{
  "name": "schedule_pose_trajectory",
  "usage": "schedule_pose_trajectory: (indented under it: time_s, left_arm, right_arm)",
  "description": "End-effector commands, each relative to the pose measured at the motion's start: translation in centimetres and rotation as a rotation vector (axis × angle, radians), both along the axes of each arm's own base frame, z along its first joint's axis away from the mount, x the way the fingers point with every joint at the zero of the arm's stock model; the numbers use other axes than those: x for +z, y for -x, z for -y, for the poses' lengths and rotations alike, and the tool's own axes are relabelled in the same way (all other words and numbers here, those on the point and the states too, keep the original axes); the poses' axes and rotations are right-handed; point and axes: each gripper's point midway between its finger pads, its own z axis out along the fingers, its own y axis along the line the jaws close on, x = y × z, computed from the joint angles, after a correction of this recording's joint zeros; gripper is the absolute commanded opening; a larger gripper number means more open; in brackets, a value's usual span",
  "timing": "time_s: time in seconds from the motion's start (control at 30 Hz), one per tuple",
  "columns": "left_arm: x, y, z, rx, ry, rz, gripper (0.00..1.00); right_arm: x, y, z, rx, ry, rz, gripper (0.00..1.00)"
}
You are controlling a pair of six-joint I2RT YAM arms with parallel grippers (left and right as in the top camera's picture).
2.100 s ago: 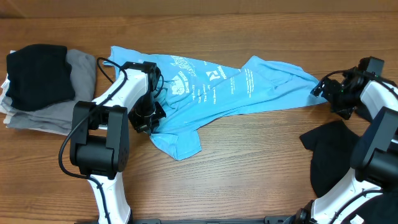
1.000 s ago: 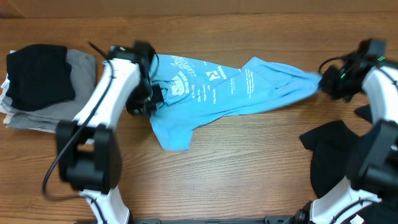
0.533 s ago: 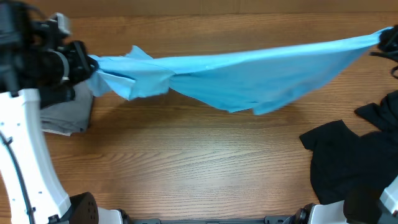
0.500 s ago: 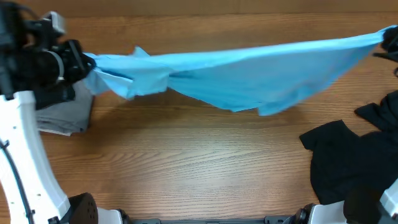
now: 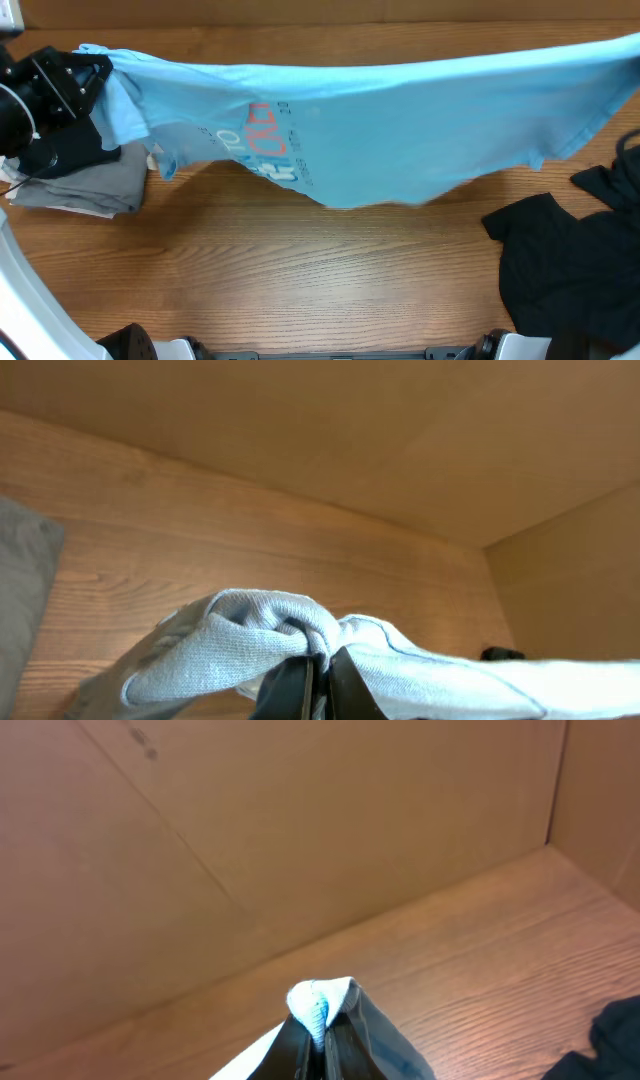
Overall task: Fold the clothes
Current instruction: 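Lift the shirt with both grippers and swing it upward, then lay the shirt flat on the table by lowering both grippers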
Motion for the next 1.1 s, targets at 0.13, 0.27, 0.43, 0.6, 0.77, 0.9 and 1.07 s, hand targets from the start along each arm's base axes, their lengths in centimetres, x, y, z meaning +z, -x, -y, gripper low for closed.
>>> schedule_pose_trajectory:
  time_s: [0.13, 0.27, 0.43, 0.6, 0.77, 0.9, 1.07]
  left_arm:
    - [-5.4, -6.3, 1.6, -0.023, -0.162, -0.125, 0.04]
    - [-10.2, -11.3, 2.3, -0.019, -0.255, -0.207, 0.04]
    - [-12.5, -18.5, 1.9, 0.000, -0.279, -0.114, 0.04]
    - [-2.9, -23.1, -0.8, 0.140, -0.252, 0.288, 0.04]
    - [9.0, -20.6, -3.9, 0.257, -0.141, 0.599, 0.04]
    - [12.4, -17.2, -4.1, 0.185, -0.120, 0.654, 0.04]
    - [4.7, -14.6, -1.7, 0.023, -0.082, 0.317, 0.04]
  right_arm:
    - [-9.5, -9.3, 1.7, 0.101, -0.042, -0.244, 0.04]
    - [-15.5, -14.1, 0.4, 0.202, -0.032, -0.366, 0.04]
    - [-19.3, -20.4, 0.2, 0.167, -0.097, -0.340, 0.04]
    - [-11.1, -24.3, 1.0, 0.104, -0.125, 0.004, 0.04]
    - [-3.6, -22.2, 1.7, 0.042, -0.083, 0.177, 0.04]
    - [-2.4, -20.0, 2.6, -0.029, -0.049, 0.155, 0.04]
    - [-8.4, -18.0, 3.2, -0.079, -0.038, -0.100, 0.04]
